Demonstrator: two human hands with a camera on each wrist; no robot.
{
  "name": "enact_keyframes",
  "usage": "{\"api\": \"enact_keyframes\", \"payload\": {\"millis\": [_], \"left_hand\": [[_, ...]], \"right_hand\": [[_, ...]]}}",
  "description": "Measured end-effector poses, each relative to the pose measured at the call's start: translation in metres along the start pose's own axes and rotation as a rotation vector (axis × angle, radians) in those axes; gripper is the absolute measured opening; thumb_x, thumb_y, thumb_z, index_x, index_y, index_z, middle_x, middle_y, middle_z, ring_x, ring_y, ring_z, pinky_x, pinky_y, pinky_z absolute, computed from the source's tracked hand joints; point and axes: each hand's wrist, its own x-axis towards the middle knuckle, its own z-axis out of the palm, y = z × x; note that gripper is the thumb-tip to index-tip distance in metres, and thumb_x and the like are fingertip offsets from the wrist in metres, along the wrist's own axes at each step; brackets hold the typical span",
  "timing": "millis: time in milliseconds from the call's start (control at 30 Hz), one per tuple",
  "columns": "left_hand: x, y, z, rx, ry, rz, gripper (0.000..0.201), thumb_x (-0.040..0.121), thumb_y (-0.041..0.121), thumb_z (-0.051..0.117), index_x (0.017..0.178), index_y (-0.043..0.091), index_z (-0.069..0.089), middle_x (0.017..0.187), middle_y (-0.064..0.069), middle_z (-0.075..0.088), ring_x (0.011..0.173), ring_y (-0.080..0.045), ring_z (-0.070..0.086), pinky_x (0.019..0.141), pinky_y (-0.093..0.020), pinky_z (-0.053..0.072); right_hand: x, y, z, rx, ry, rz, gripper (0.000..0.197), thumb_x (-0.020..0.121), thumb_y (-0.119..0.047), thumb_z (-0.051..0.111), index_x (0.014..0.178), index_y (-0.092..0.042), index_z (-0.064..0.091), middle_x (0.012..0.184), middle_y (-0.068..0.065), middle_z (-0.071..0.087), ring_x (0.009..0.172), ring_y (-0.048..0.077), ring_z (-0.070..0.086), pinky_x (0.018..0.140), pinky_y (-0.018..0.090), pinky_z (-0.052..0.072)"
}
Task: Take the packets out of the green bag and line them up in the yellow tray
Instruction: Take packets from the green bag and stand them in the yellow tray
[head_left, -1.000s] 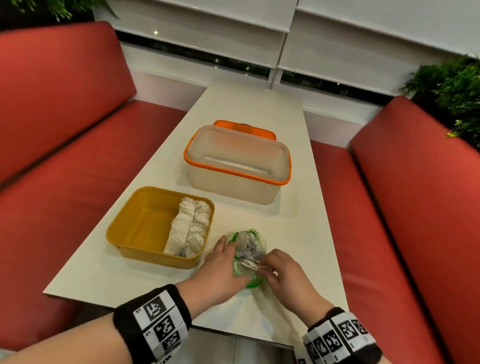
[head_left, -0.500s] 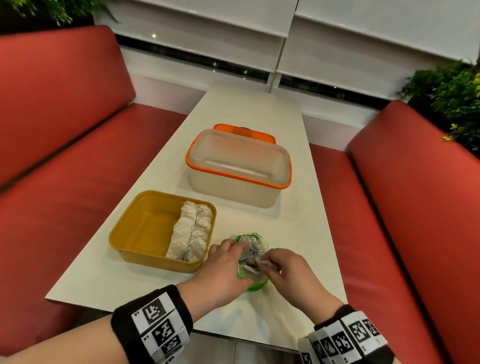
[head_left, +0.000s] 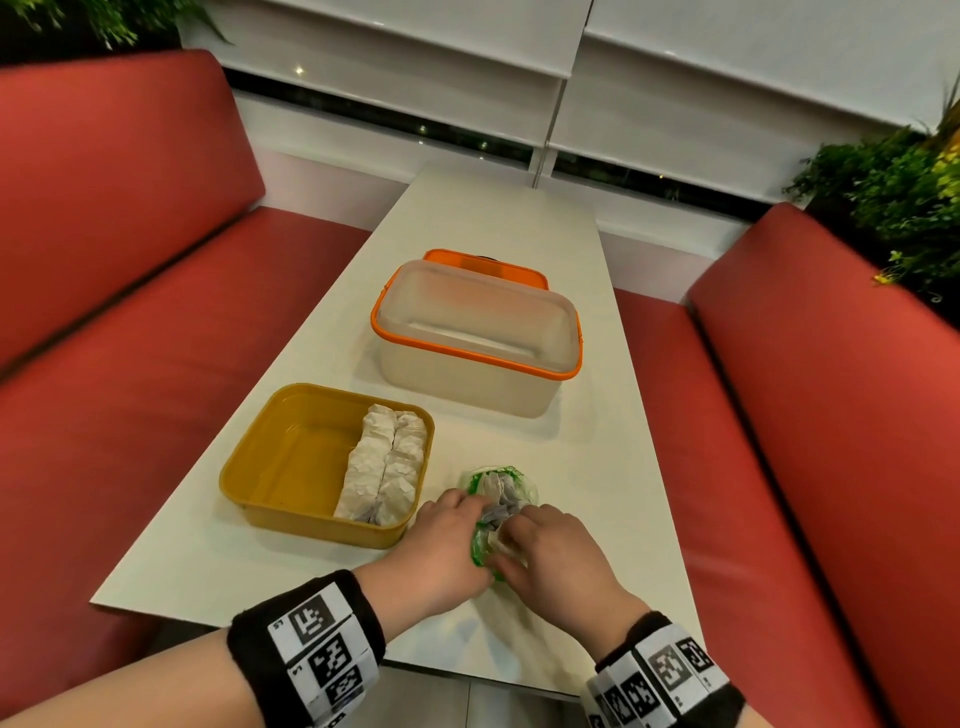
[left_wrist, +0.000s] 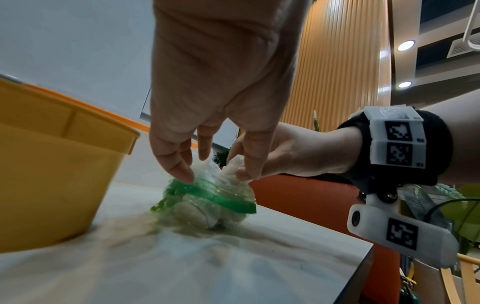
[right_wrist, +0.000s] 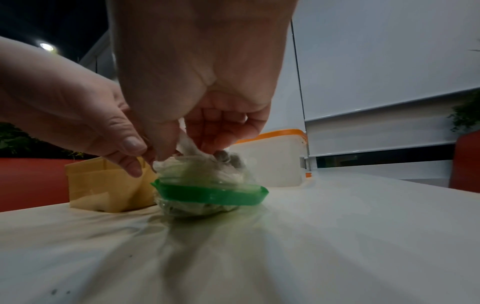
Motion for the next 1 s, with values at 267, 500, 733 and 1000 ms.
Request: {"api": "enact_keyframes", "payload": {"millis": [267, 500, 733, 1000], "left_hand": [[0.002, -0.001, 0.001, 0.038, -0.017, 0.002, 0.075, 0.077, 0.032, 0.065, 0.143, 0.02, 0.032, 0.14, -0.002, 0.033, 0.128, -0.026, 0.036, 0.107, -0.03, 0.033], [0.001, -0.005, 0.004, 0.055, -0.004, 0.004, 0.072, 0.076, 0.035, 0.066, 0.14, 0.019, 0.037, 0.139, 0.0, 0.034, 0.125, -0.024, 0.036, 0.106, -0.028, 0.033], [0.003, -0.005, 0.004, 0.069, 0.014, 0.012, 0.073, 0.077, 0.038, 0.066, 0.141, 0.019, 0.035, 0.141, 0.0, 0.033, 0.127, -0.024, 0.035, 0.107, -0.028, 0.032], [0.003, -0.005, 0.004, 0.071, 0.026, 0.017, 0.069, 0.08, 0.036, 0.064, 0.141, 0.019, 0.037, 0.141, 0.0, 0.034, 0.127, -0.024, 0.035, 0.107, -0.029, 0.032]], "right_hand": [[0.007, -0.007, 0.006, 0.133, -0.042, 0.05, 0.021, 0.088, -0.023, 0.049, 0.084, -0.01, 0.065, 0.088, 0.008, 0.063, 0.082, 0.028, 0.058, 0.064, 0.03, 0.034], [0.003, 0.002, 0.006, 0.312, 0.01, 0.206, 0.018, 0.094, -0.024, 0.048, 0.093, -0.011, 0.06, 0.094, 0.005, 0.061, 0.087, 0.022, 0.056, 0.069, 0.027, 0.036], [0.001, 0.008, -0.005, 0.403, 0.075, 0.257, 0.019, 0.094, -0.025, 0.052, 0.089, -0.009, 0.06, 0.086, 0.005, 0.061, 0.08, 0.022, 0.055, 0.071, 0.034, 0.043], [-0.004, -0.003, 0.008, 0.135, 0.015, 0.002, 0.013, 0.077, -0.027, 0.059, 0.073, -0.016, 0.063, 0.072, 0.001, 0.059, 0.064, 0.023, 0.059, 0.051, 0.025, 0.044]]}}
